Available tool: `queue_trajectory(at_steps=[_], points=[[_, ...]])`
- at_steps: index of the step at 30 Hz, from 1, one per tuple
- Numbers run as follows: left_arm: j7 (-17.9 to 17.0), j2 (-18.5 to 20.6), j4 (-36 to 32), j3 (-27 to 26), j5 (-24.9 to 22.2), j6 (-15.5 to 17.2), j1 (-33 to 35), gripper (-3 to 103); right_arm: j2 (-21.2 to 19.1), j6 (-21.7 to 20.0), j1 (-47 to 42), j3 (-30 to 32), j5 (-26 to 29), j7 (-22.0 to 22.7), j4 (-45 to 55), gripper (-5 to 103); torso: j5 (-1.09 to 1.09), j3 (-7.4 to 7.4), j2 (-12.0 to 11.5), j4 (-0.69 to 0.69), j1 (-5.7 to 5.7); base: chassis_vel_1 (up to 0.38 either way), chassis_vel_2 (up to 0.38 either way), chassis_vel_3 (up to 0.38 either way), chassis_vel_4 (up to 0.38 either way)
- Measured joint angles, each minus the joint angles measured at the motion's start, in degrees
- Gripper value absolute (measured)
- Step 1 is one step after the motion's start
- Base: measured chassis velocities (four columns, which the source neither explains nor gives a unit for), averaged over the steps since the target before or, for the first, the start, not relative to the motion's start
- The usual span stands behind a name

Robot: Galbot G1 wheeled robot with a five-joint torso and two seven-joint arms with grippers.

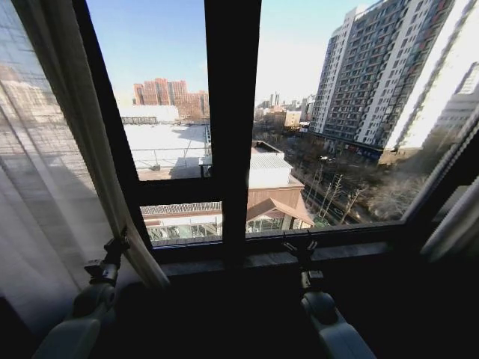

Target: Open the curtains by pulling them apart, changing their state from closed to fully open.

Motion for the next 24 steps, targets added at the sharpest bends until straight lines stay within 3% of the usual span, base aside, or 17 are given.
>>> queue_trajectory(at_steps=[24], points=[[-0.01,0.09,0.39,-0.25,0.03,-0.84,0.47,0,0.00,0.00,0.00,0.00,0.00,0.00,0.00,100,-0.01,0.01,0.00,0.00,0.00,0.377,0.331,-0.383,-0.332]])
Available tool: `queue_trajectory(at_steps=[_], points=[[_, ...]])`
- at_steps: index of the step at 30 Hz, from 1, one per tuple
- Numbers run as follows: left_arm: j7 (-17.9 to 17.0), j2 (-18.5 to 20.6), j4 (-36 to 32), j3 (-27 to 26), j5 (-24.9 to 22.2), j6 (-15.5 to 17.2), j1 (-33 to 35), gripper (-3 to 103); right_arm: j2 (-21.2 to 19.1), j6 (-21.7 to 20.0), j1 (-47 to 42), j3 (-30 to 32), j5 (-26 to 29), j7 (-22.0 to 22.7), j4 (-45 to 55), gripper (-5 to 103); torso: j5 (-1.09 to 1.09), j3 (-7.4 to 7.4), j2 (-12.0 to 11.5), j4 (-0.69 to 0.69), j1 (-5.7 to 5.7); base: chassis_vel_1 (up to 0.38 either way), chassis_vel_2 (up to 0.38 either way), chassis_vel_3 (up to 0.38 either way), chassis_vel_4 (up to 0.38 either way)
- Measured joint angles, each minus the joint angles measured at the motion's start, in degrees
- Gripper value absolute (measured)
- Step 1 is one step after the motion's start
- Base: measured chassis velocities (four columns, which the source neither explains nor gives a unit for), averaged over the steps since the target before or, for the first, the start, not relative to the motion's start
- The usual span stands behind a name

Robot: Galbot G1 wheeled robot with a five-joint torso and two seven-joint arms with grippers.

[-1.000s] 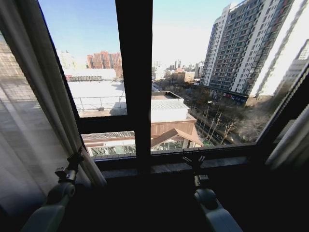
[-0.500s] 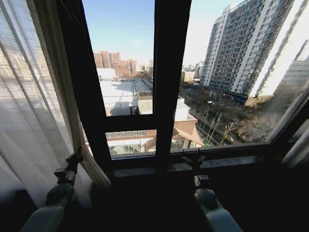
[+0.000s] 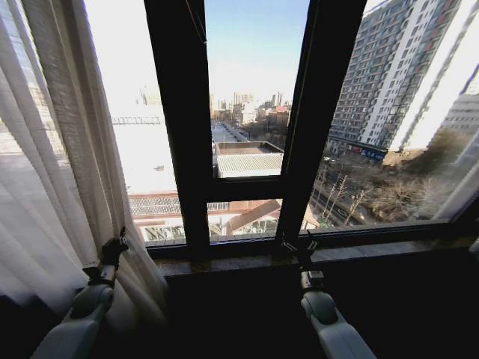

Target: Open the curtains by pulling them apart, changing their state from closed to fully open.

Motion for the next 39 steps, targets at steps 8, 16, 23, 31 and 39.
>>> queue_trajectory(at_steps=[8,16,23,31,39], points=[[0.00,-0.40,-0.07,0.00,0.10,-0.04,0.01,0,0.00,0.00,0.00,0.00,0.00,0.00,0.00,100,0.00,0.00,0.00,-0.01,0.00,0.370,0.324,-0.380,-0.333],[-0.03,-0.45,-0.09,0.00,0.15,-0.15,0.06,0,0.00,0.00,0.00,0.00,0.00,0.00,0.00,100,0.00,0.00,-0.01,0.01,0.00,0.371,0.335,-0.368,-0.331],[-0.05,-0.37,0.10,-0.12,0.17,-0.61,0.43,0,0.00,0.00,0.00,0.00,0.00,0.00,0.00,100,0.02,0.00,-0.01,0.00,0.00,0.358,0.340,-0.370,-0.341],[-0.18,-0.37,0.07,-0.16,0.35,-0.69,0.53,0,0.02,0.00,0.00,-0.01,0.00,-0.01,0.01,100,-0.03,-0.01,0.00,0.03,0.01,0.240,0.204,-0.221,-0.205],[-0.21,-0.65,0.07,0.13,0.76,-0.57,0.54,0,-0.02,0.00,0.00,0.02,0.00,-0.01,0.01,100,0.03,0.01,-0.01,-0.03,0.01,-0.013,-0.013,0.022,0.018]])
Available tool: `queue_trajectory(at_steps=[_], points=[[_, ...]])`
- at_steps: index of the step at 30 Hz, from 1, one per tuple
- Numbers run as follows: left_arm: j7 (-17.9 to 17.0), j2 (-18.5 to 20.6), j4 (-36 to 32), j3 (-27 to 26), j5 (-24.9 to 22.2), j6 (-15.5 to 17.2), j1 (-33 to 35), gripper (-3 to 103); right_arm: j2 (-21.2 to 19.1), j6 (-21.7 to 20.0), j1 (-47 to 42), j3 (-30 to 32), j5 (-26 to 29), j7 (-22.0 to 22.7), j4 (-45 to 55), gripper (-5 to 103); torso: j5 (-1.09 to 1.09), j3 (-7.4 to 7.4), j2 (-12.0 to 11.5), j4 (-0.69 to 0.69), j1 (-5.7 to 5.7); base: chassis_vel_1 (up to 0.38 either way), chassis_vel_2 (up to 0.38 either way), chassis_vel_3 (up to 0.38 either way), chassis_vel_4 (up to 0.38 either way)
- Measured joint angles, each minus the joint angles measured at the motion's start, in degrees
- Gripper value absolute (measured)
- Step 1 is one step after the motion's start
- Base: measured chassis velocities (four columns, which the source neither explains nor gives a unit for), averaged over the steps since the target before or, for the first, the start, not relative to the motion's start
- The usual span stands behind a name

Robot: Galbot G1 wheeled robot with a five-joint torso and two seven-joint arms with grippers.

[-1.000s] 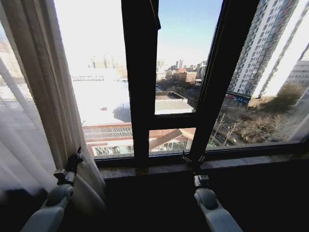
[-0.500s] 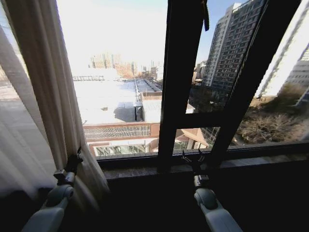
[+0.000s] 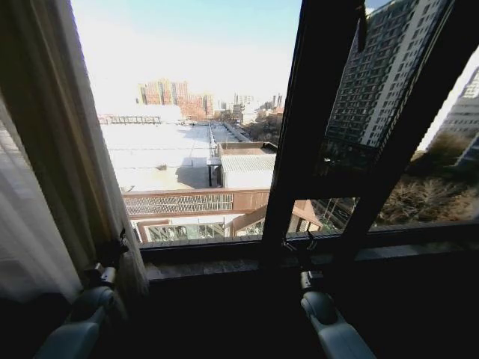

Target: Open the curtains by pulling them apart, changing their state from closed to fully open.

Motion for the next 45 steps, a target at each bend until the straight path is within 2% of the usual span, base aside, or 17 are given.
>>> queue_trajectory(at_steps=[7,18,23,28,32,33,37,40,45], points=[[0.00,-0.11,0.06,0.11,0.35,-0.03,-0.01,0,0.01,0.00,0.00,0.01,0.00,0.01,0.00,100,-0.06,-0.01,0.00,0.04,0.00,-0.011,-0.020,0.011,0.012],[-0.03,-0.15,0.48,0.12,0.42,-0.11,-0.34,0,0.01,0.00,0.00,-0.01,0.00,0.00,0.00,100,-0.02,-0.01,0.01,0.02,0.00,0.065,0.069,-0.057,-0.070],[-1.11,0.47,1.74,0.14,0.30,-0.18,-1.90,0,0.02,0.00,0.00,-0.02,0.00,0.00,0.00,100,-0.06,-0.01,0.01,0.04,0.00,0.068,0.069,-0.058,-0.069],[-4.03,2.25,4.26,-0.24,-0.32,-0.10,-3.80,0,0.02,0.00,0.00,-0.02,0.00,0.00,0.00,100,-0.05,0.00,0.00,0.02,0.00,0.000,0.000,0.000,0.000],[-9.78,4.50,7.64,-2.09,-1.67,-0.04,-4.93,0,0.01,0.00,0.00,-0.01,0.00,0.00,0.00,100,-0.03,-0.01,0.00,0.00,0.00,0.000,0.000,0.000,0.000],[-9.78,4.50,7.64,-2.09,-1.67,-0.04,-4.93,0,0.01,0.00,0.00,-0.01,0.00,0.00,0.00,100,-0.03,-0.01,0.00,0.00,0.00,0.000,0.000,0.000,0.000],[-14.07,7.71,13.16,-5.37,-1.65,-0.79,-5.33,0,0.01,0.00,0.00,-0.01,0.00,0.01,0.00,100,-0.05,-0.01,0.01,0.04,0.00,0.000,0.000,0.000,0.000],[-14.60,8.35,14.68,-6.20,-1.45,-1.07,-5.48,0,0.01,0.00,0.00,-0.01,0.00,0.01,0.00,100,-0.04,-0.01,0.00,0.05,0.00,0.000,0.000,0.000,0.000],[-15.83,11.02,21.53,-10.04,-1.50,-2.09,-5.66,0,0.01,0.00,0.00,-0.01,0.00,0.01,0.00,100,-0.04,-0.01,0.00,0.03,0.00,0.000,0.000,0.000,0.000]])
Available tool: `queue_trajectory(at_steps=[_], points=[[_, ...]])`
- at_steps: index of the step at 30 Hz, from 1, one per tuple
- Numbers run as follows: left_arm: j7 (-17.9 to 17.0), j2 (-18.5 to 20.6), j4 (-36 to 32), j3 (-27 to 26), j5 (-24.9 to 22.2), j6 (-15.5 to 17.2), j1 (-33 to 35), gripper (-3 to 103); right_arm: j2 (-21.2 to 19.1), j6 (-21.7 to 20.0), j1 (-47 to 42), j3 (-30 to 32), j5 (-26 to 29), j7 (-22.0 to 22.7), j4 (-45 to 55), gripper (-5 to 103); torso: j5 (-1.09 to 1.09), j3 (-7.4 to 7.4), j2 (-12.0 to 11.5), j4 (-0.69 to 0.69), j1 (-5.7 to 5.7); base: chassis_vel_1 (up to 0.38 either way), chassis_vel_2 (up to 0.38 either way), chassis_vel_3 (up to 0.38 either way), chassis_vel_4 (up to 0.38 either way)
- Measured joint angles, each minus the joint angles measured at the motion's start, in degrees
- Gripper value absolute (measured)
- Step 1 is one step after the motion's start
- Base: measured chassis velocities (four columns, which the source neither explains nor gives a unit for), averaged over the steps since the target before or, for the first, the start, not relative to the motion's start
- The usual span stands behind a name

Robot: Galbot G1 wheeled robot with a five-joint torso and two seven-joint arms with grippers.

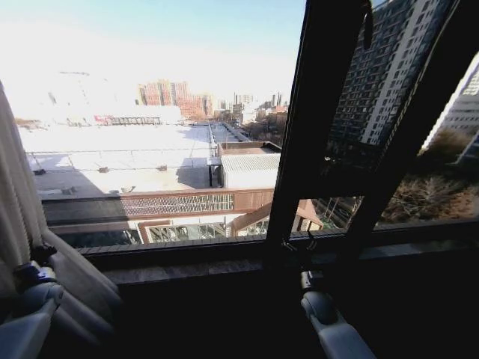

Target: Open the curtains by pulling them apart, changing their state from closed to fully open.

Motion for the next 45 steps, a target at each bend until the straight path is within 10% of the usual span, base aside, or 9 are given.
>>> queue_trajectory(at_steps=[45], points=[[-3.23,1.60,9.09,-11.49,2.56,-1.99,3.53,0,0.00,0.00,0.00,0.00,0.00,0.00,0.00,100,-0.02,0.00,0.01,0.01,-0.01,0.000,0.000,0.000,0.000]])
